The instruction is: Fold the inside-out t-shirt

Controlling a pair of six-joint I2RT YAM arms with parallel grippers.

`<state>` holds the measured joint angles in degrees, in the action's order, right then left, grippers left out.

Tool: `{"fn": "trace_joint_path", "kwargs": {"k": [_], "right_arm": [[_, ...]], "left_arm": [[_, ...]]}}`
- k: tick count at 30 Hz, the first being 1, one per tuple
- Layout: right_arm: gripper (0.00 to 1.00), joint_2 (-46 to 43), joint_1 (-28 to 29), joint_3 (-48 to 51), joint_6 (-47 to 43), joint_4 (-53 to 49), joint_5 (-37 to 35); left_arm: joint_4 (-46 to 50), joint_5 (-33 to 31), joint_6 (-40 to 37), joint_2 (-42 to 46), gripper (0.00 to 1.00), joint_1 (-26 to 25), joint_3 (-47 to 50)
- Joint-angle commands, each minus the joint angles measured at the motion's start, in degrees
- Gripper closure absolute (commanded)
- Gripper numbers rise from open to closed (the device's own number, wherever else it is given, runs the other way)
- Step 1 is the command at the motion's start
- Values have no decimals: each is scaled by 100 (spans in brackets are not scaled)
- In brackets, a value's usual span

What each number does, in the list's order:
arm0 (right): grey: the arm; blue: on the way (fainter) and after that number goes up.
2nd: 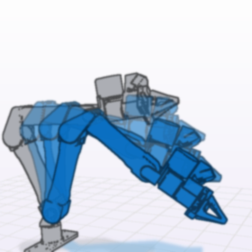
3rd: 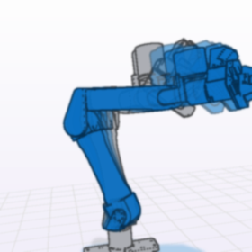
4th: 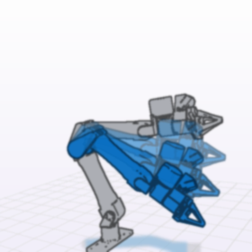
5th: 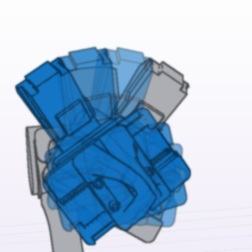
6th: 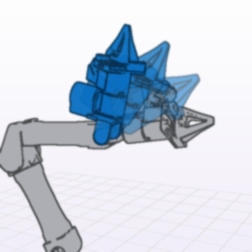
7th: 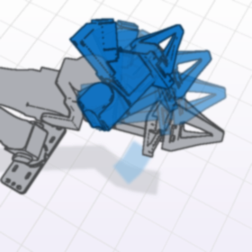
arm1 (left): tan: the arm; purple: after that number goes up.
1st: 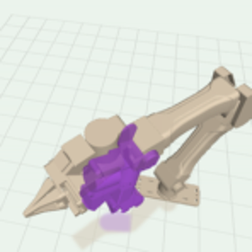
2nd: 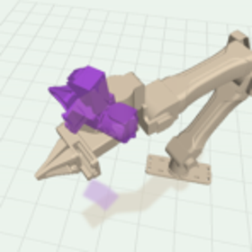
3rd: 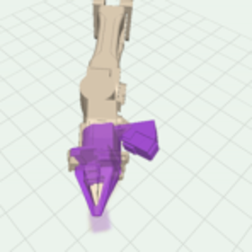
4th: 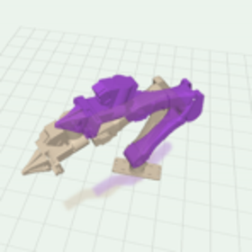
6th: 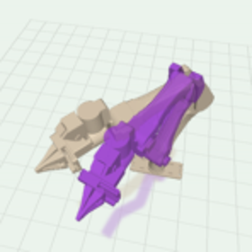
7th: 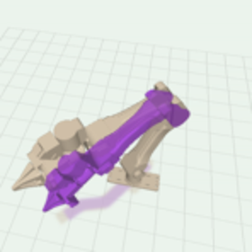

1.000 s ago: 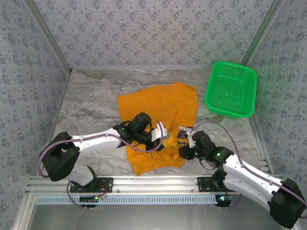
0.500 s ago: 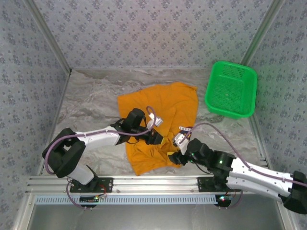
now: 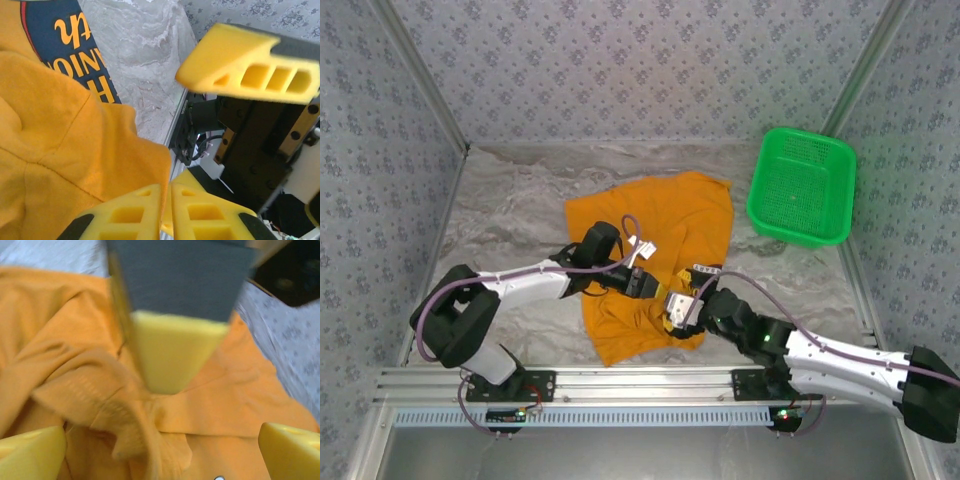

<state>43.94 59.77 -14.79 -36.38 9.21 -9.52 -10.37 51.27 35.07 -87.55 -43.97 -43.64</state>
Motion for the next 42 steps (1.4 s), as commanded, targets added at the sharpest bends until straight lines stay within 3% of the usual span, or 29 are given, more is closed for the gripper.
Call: {"fn": "trace_joint_path", "kwargs": {"k": [1, 4, 5, 8, 10, 15, 17, 20, 22, 24, 26, 28, 29, 31, 33, 35, 39, 42], "right_arm": [[0, -47, -234, -120, -1783, -386, 1226], [2, 99, 24, 76, -2787, -212, 1281], [8, 204, 178, 95, -3227, -168, 1067], [33, 757, 411, 16, -3302, 834, -74], [37, 1087, 437, -186, -3047, 1148, -600], [71, 1466, 506, -473, -3400, 1634, -1060], [73, 1384, 520, -543, -3533, 1629, -1024], [71, 987, 321, -794, -3062, 1308, -227], [66, 858, -42, -1143, -2445, 796, 521], [57, 954, -346, -1382, -1955, 753, 890], [39, 1155, -594, -1595, -1519, 637, 1299], [9, 1365, -998, -2093, -916, -238, 2375], [0, 1481, -1206, -2317, -605, -491, 2777], [0, 1512, -1362, -2365, -72, -241, 2642], [0, 1335, -1398, -2179, 527, 351, 1965], [0, 1071, -1441, -2161, 1257, 283, 1539], [0, 560, -1592, -2916, 3347, -1744, 626], [0, 498, -2092, -3257, 4107, -2830, 1164]], "left_arm": [[293, 130, -56, -156, 88, 38, -231], [400, 77, -78, -240, 89, 156, -198], [380, 122, -41, -253, 89, 205, -188], [438, 231, 9, -198, 87, 310, -146], [565, 90, -41, -17, 85, 423, -56], [2006, -1566, -731, 1229, 67, 1195, 215], [2075, -1881, -899, 1831, 61, 1241, 444], [2133, -2491, -855, 2459, 57, 1014, 723], [2521, -3227, -633, 2675, 57, 800, 739], [2716, -3563, -600, 2846, 56, 559, 728], [2683, -3754, -590, 3003, 56, 290, 751], [2721, -4239, -514, 3068, 54, -43, 668], [2761, -4464, -510, 3026, 54, -250, 584], [2819, -4673, -557, 2855, 54, -614, 355], [2902, -4851, -637, 2619, 53, -990, 111], [3094, -5144, -626, 2409, 53, -1285, -127], [3091, -5309, -576, 2063, 52, -1739, -390], [2928, -5176, -692, 1795, 52, -2207, -521]]}}
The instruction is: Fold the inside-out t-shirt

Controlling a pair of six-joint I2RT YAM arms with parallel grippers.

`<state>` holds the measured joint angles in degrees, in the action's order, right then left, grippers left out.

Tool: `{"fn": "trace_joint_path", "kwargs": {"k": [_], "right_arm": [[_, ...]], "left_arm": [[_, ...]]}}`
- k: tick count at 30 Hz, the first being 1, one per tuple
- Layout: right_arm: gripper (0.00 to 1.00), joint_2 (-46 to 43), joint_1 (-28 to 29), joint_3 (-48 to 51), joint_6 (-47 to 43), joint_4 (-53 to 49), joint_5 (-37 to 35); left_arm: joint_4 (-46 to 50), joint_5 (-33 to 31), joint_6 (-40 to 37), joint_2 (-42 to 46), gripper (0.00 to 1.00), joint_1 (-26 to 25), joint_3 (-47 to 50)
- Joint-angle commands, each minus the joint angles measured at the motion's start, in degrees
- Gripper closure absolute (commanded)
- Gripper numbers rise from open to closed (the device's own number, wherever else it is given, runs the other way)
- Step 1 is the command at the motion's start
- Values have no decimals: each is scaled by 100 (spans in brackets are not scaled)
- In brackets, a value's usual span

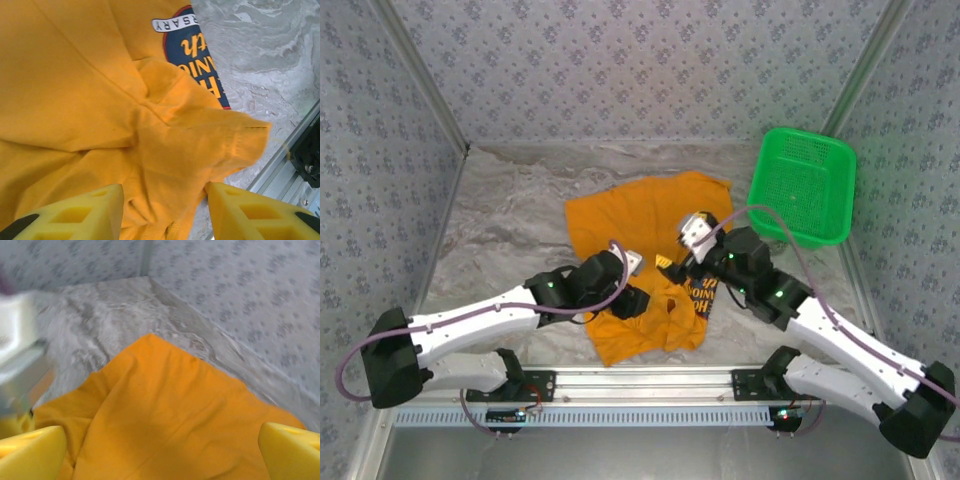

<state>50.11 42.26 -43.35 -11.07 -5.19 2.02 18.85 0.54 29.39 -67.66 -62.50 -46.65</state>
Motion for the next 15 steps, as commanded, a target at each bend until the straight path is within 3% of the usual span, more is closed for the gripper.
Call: {"fn": "trace_joint_path", "kwargs": {"k": [1, 6, 10, 15], "right_arm": [[0, -92, -539, -450, 1693, -1548, 184], [0, 222, -1157, -718, 2581, -2451, -127], [0, 128, -1320, -261, 2978, -2150, -19], [0, 0, -1453, 48, 3123, -2149, 282]], "left_arm": [[19, -125, -255, -269, 52, -514, -256], [579, -788, -58, -768, 47, -868, -832], [721, -1333, 182, -1144, 45, -1162, -1241], [1086, -2037, 138, -1529, 42, -1167, -1589]]}}
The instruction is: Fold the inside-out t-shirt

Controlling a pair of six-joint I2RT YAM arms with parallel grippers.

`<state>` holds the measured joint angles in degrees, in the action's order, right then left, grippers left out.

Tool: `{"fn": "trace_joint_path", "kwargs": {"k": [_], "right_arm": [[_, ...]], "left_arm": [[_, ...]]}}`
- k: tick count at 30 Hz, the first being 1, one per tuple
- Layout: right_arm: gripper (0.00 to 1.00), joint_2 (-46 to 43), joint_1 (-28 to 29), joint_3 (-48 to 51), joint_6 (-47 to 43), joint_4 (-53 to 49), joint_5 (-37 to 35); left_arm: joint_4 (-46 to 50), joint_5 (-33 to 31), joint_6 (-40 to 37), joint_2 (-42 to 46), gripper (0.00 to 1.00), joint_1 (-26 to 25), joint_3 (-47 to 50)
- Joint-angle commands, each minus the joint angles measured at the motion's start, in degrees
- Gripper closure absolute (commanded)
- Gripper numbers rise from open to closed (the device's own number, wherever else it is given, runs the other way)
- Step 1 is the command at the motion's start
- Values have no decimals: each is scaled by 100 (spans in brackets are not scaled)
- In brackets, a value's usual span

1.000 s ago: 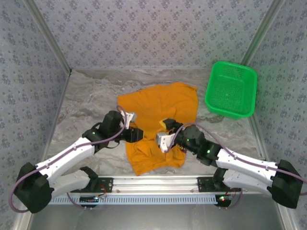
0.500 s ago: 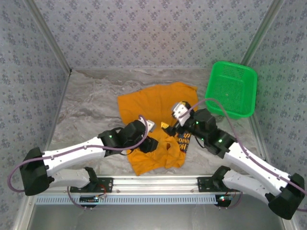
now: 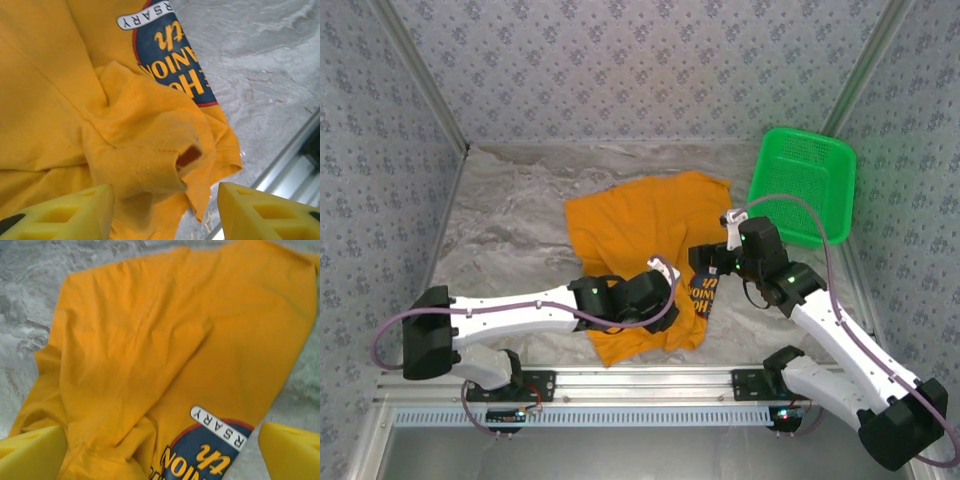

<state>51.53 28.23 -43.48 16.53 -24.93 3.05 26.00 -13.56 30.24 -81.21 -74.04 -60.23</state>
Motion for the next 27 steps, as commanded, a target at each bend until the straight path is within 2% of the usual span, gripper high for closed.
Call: {"fn": "trace_joint_path", "kwargs": {"k": [1, 2, 5, 8, 10, 12, 15, 18, 21, 23, 27], "right_arm": [[0, -166, -52, 73, 389, -241, 159], [1, -213, -53, 98, 401, -293, 137], [5, -384, -49, 225, 438, -458, 81], [9, -460, -58, 278, 441, -780, 283], [13, -457, -47, 312, 563, -1000, 491], [19, -406, -19, 403, 921, -1286, 702], [28, -124, 45, 570, 1749, -1693, 885], [35, 44, 257, 891, 2253, -1670, 1209], [37, 26, 679, 1234, 2828, -1515, 1349], [38, 74, 945, 1415, 3139, -1363, 1498], [40, 293, 1430, 1670, 3616, -1114, 1606]], "left_arm": [[352, -599, 44, -232, 42, 10, -268], [300, -460, 7, -292, 46, 33, -296], [203, -79, -80, -272, 72, 195, -227], [154, 168, -139, 24, 93, 550, 40], [-54, 656, -215, 289, 100, 875, 285], [-370, 1200, -246, 571, 100, 1300, 566], [-672, 1534, -389, 875, 100, 1881, 935], [-771, 1564, -728, 958, 100, 2383, 1263], [-649, 1563, -822, 903, 99, 2813, 1423], [-685, 1543, -741, 971, 93, 3007, 1523], [-921, 1433, -666, 1498, 93, 3504, 1981]]}}
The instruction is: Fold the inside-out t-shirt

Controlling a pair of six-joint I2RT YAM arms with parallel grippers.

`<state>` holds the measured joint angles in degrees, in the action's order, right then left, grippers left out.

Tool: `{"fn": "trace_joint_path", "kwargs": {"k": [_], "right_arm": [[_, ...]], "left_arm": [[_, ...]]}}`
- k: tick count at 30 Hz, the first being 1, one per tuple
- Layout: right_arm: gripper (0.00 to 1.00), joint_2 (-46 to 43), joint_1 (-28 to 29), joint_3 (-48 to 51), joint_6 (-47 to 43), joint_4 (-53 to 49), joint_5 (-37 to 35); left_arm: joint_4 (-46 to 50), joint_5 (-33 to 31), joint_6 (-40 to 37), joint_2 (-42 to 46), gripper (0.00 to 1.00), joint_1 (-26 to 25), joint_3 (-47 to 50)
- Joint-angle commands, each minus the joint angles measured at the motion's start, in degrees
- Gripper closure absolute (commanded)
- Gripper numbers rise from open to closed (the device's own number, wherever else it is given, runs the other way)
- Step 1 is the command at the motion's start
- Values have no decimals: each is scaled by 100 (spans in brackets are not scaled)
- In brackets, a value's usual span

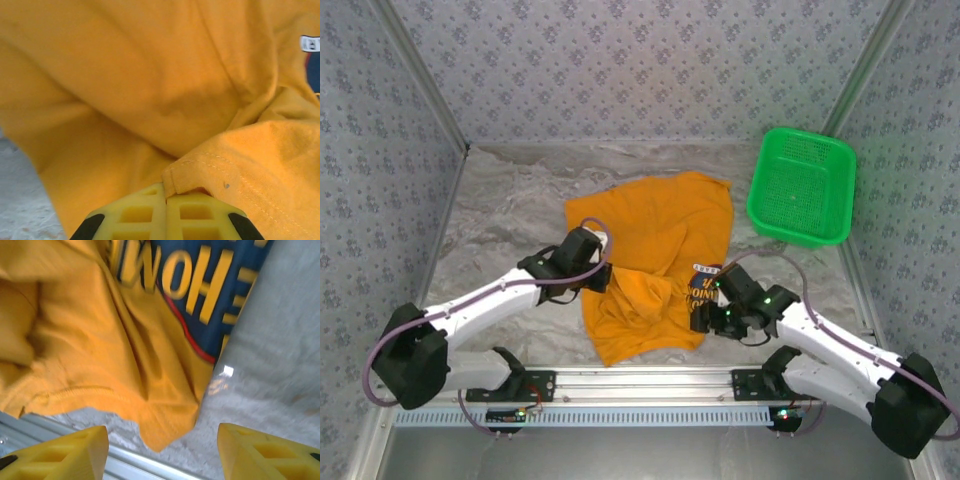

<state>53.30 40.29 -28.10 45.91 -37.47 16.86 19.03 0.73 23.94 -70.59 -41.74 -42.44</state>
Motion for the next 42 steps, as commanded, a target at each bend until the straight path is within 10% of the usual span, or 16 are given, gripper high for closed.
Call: {"fn": "trace_joint_path", "kwargs": {"k": [1, 6, 17, 25, 28, 33, 42], "right_arm": [[41, 159, 301, 153, 755, 187, 210], [50, 484, 582, 208, 1056, 507, -79], [48, 477, 677, -387, 593, 40, -719], [42, 1288, 1325, -333, 1506, 988, -884], [53, 1599, 1409, -404, 1514, 1033, -917], [100, 1663, 1308, -646, 1202, 619, -1370], [100, 908, -590, -1676, -176, -436, -1664]], "left_arm": [[-200, -11, 5, 539, 91, 437, 273], [238, 400, 348, 977, 89, 1296, 317], [-29, 1613, 435, 1293, 100, 1496, 425], [-306, 1337, 438, 1069, 100, 1800, 554], [-442, 1473, 459, 973, 100, 1809, 488], [-326, 1628, 127, 996, 100, 2023, 284], [-504, 3186, 218, 285, 100, 2212, -898]]}}
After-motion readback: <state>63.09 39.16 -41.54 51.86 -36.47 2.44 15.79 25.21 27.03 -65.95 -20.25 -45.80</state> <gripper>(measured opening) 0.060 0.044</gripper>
